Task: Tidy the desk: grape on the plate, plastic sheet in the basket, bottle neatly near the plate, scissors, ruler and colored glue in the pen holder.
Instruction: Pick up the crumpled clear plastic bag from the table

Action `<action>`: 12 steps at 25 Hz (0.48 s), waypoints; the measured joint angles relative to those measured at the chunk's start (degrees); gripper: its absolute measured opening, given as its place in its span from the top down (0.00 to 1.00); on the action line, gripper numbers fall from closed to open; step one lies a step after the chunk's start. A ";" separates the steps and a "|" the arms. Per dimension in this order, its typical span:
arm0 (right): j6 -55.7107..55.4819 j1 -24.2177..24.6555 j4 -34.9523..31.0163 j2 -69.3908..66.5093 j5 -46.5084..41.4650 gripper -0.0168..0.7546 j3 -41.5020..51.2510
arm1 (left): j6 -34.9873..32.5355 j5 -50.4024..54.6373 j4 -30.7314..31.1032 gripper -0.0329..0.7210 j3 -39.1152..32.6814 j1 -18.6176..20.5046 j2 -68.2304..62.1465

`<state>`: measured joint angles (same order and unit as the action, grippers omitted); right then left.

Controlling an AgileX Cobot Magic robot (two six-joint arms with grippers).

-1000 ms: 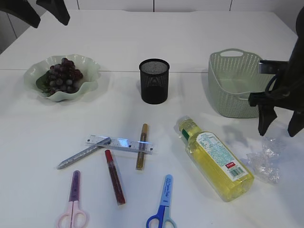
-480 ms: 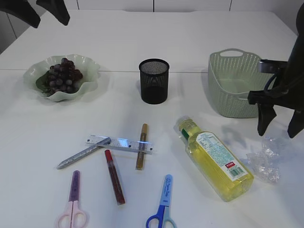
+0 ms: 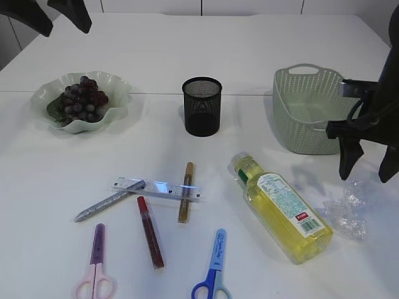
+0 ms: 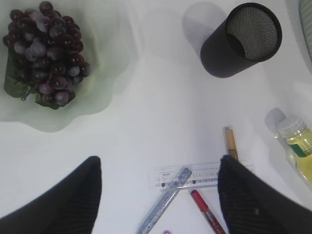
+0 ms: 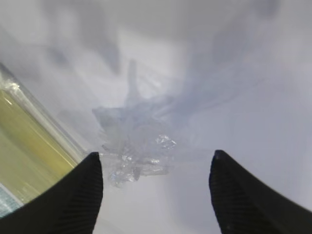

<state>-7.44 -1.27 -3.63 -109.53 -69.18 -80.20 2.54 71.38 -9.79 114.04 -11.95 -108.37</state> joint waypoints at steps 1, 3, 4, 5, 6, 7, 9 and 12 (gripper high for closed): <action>0.00 0.00 -0.11 0.00 0.00 0.29 0.61 | 0.00 0.00 0.00 0.24 0.00 0.00 0.00; 0.00 -0.14 -0.22 0.00 0.00 0.29 2.26 | 0.00 0.09 0.00 0.24 0.00 0.00 0.00; 0.00 -0.27 -0.22 0.00 0.00 0.29 3.12 | 0.00 0.09 0.00 0.24 0.00 0.00 0.00; 0.00 -0.49 -0.22 0.00 0.00 0.29 3.64 | 0.00 0.09 0.00 0.24 0.00 0.00 0.00; 0.00 -0.50 -0.22 0.00 0.00 0.29 3.92 | 0.00 0.09 0.00 0.24 0.00 0.00 0.00; 0.00 -0.57 -0.22 0.00 0.00 0.29 4.04 | 0.00 0.09 0.00 0.24 0.00 0.00 0.00; 0.00 -0.57 -0.22 0.00 0.00 0.29 4.14 | 0.00 0.09 0.00 0.24 0.00 0.00 0.00; 0.00 -0.57 0.05 -0.11 0.00 0.29 4.25 | 0.00 0.09 0.00 0.24 0.00 0.00 0.00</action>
<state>-7.44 -1.84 -3.59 -109.64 -69.18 -75.95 2.54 71.47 -9.79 114.04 -11.95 -108.37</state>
